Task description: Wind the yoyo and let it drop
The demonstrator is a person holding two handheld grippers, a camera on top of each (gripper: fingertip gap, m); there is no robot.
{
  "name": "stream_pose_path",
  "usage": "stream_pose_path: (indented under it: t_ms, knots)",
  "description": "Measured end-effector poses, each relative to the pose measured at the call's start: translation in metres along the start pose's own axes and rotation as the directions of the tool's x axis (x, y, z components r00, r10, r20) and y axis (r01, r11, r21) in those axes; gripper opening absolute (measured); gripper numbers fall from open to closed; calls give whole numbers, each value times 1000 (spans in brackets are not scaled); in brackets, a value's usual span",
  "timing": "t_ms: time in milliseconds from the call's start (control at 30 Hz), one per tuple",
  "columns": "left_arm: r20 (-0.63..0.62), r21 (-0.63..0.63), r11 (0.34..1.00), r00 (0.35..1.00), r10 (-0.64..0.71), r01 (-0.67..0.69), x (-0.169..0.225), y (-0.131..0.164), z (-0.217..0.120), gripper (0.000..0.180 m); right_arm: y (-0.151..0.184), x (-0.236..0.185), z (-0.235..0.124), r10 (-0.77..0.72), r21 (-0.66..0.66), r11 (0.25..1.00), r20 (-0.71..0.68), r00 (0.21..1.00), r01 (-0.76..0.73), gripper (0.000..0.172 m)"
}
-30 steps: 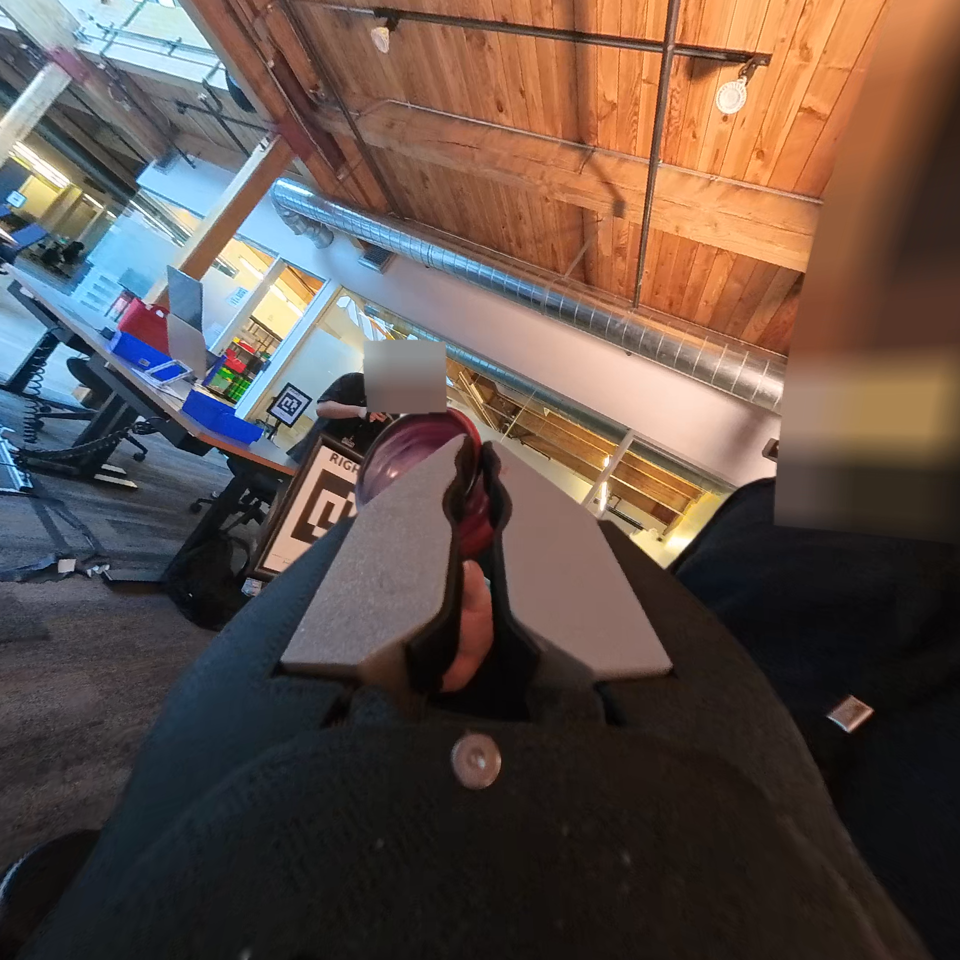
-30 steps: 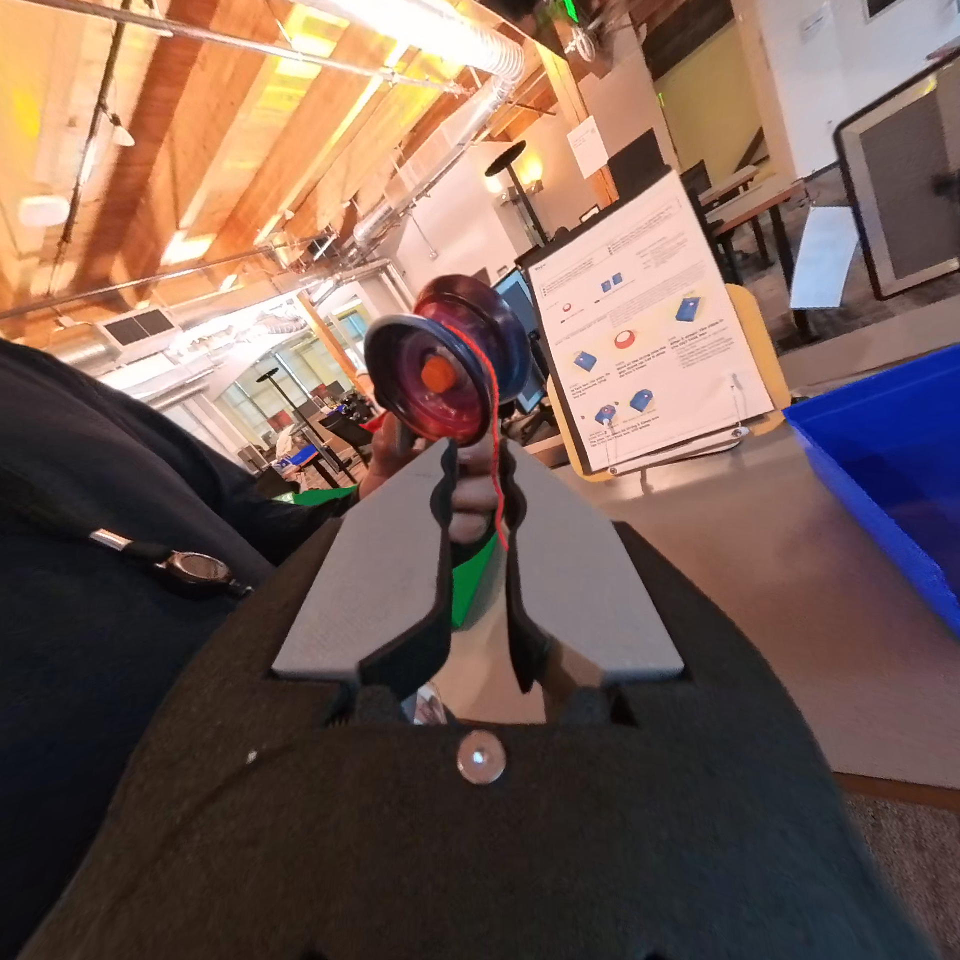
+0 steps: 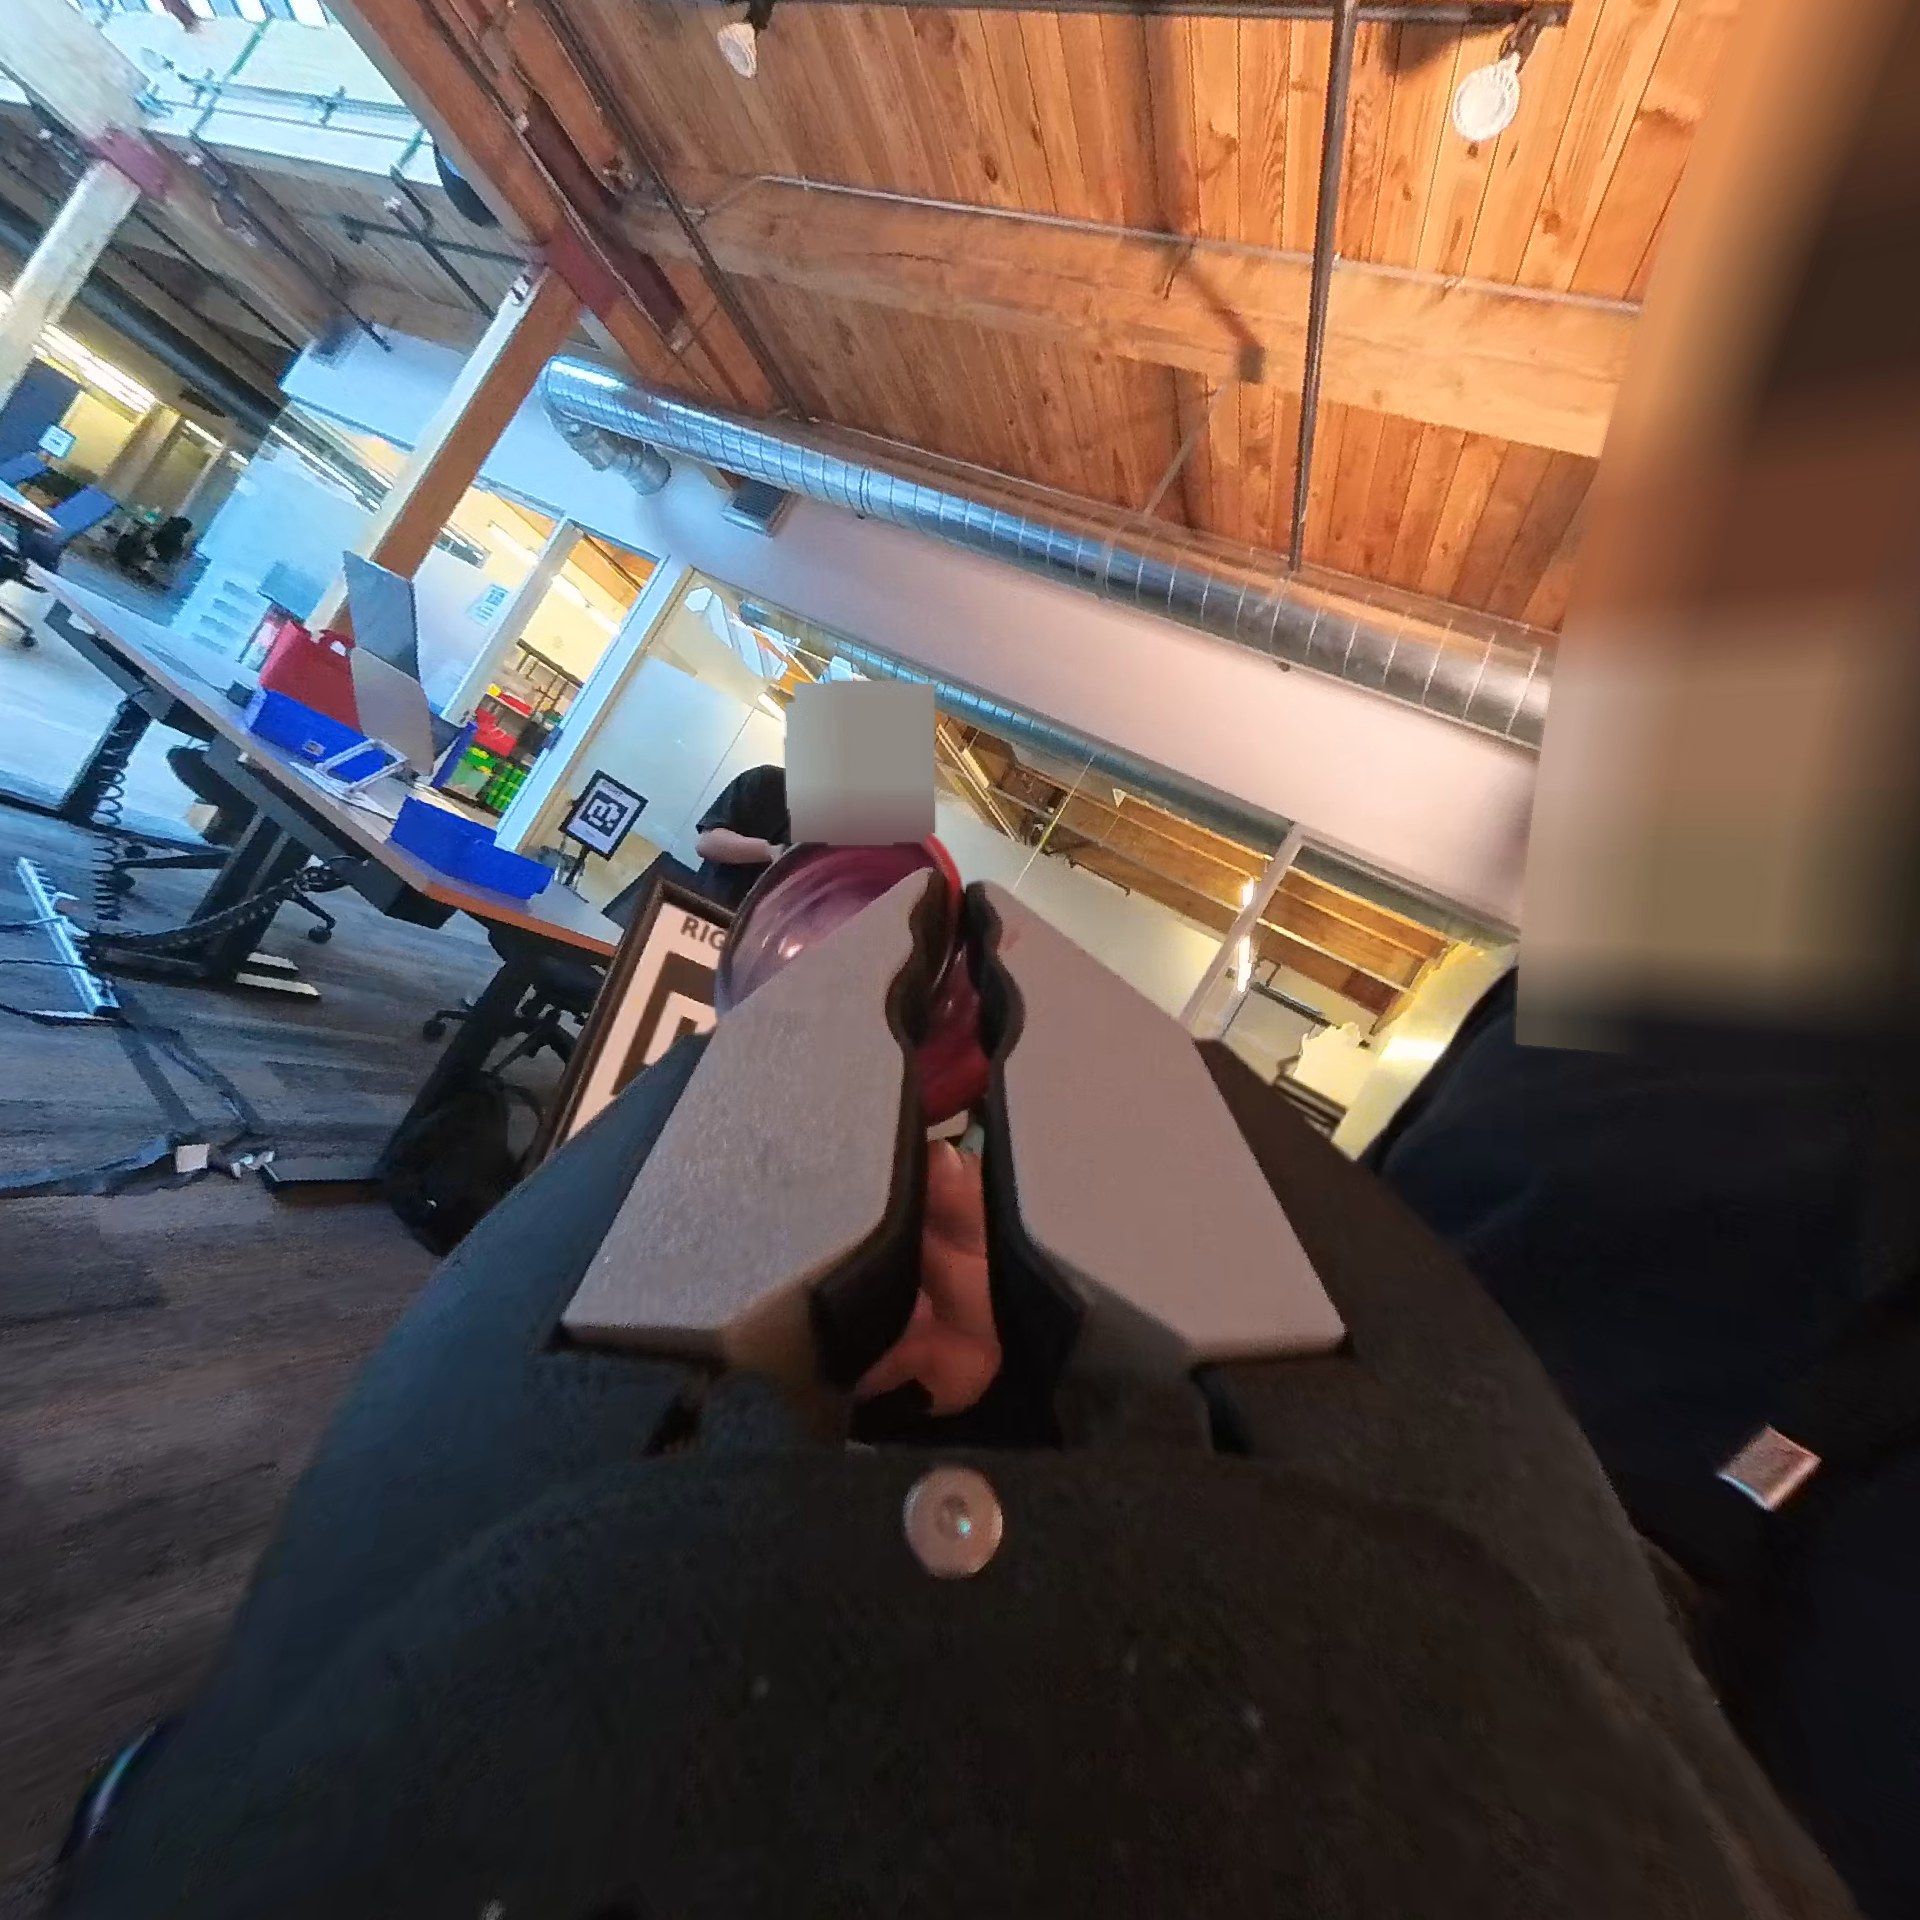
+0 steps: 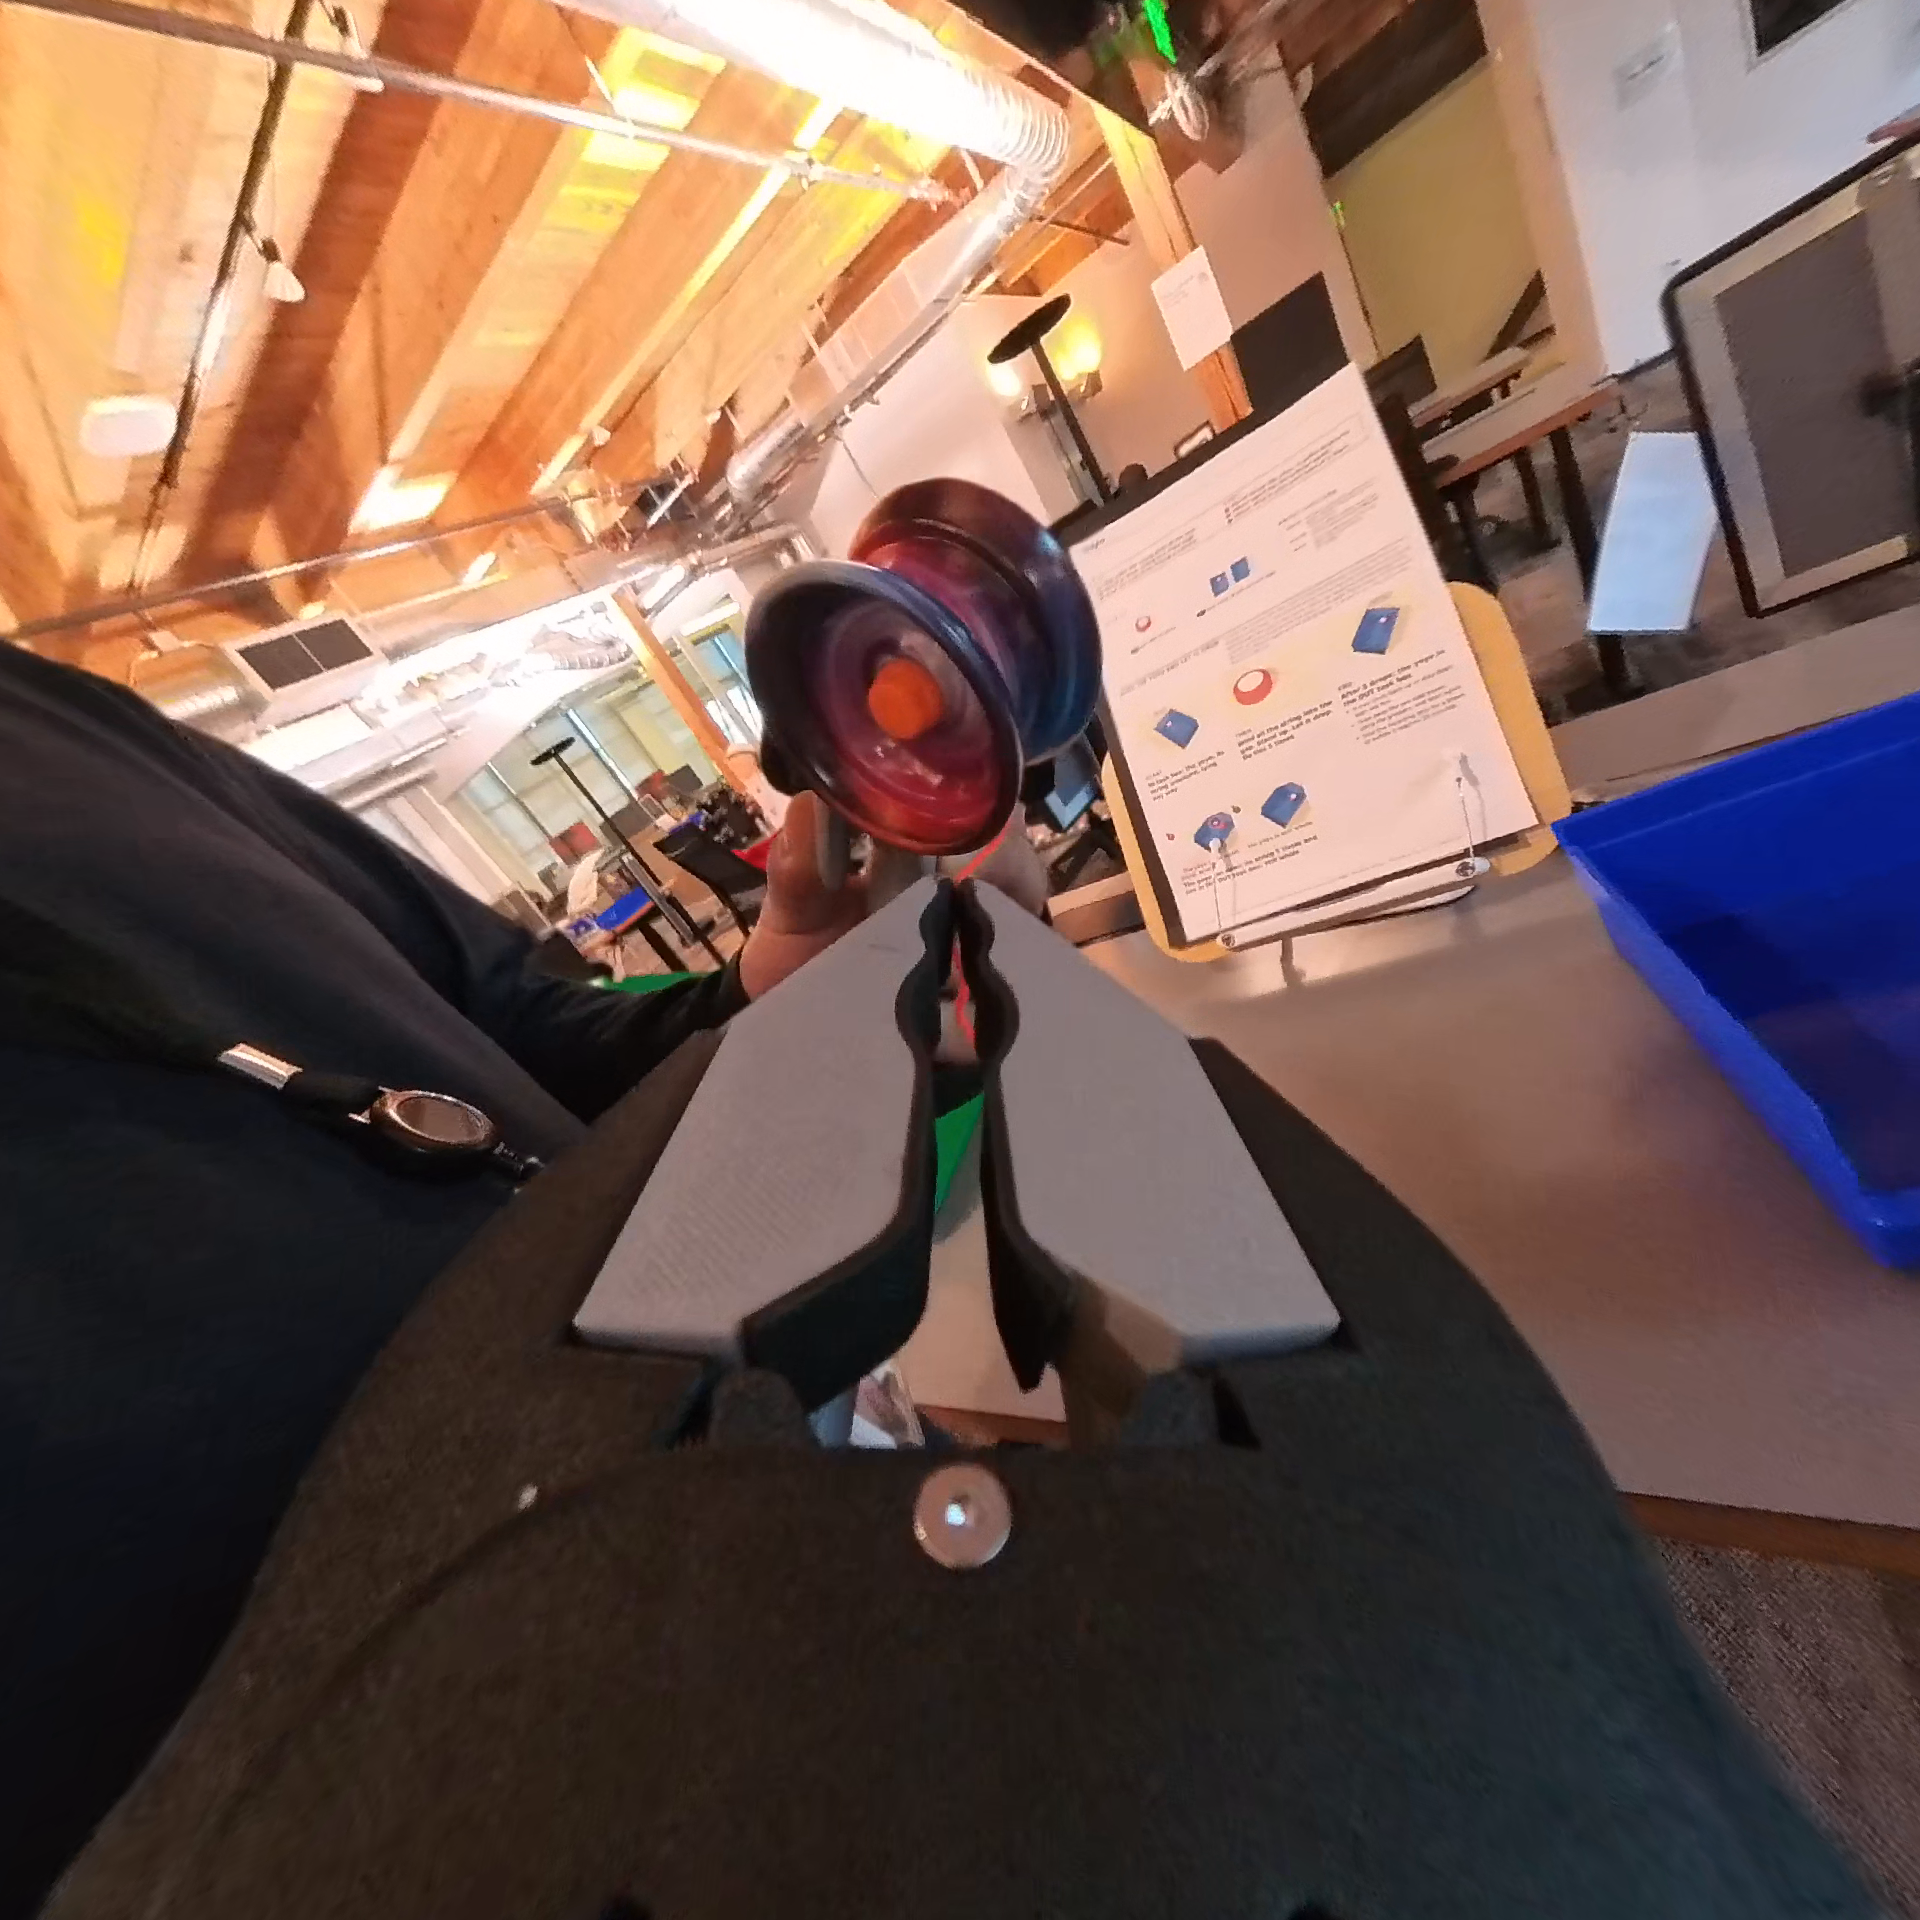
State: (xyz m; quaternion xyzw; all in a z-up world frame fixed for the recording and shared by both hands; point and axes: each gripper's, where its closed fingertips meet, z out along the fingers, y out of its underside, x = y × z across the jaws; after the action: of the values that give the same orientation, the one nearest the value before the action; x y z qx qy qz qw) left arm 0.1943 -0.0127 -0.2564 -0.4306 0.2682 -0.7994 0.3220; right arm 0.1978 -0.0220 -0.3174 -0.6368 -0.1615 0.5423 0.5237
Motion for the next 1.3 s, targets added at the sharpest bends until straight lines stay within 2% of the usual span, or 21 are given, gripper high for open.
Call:
stream_pose_path:
  t_ms: [167,333,900,1133,1300]
  knots:
    - [-7,-72,997,999,37,-38,-4,11,20,0,-5,6,-18,-2,33,999,-35,999,3,0]
    - [-54,-69,998,999,3,-6,-1,19,32,1,-5,4,-28,-26,37,999,-59,998,28,0]
    - [-163,-87,996,987,8,-22,20,19,40,1,-12,-6,-38,-108,27,993,-122,987,112,0]
    - [-257,-74,996,966,37,-57,37,6,38,1,-13,-6,-37,-173,-51,985,-158,972,167,18]
    - [-319,-26,1000,948,-7,-1,42,-5,33,1,-16,-8,-41,-259,-119,964,-190,947,240,31]
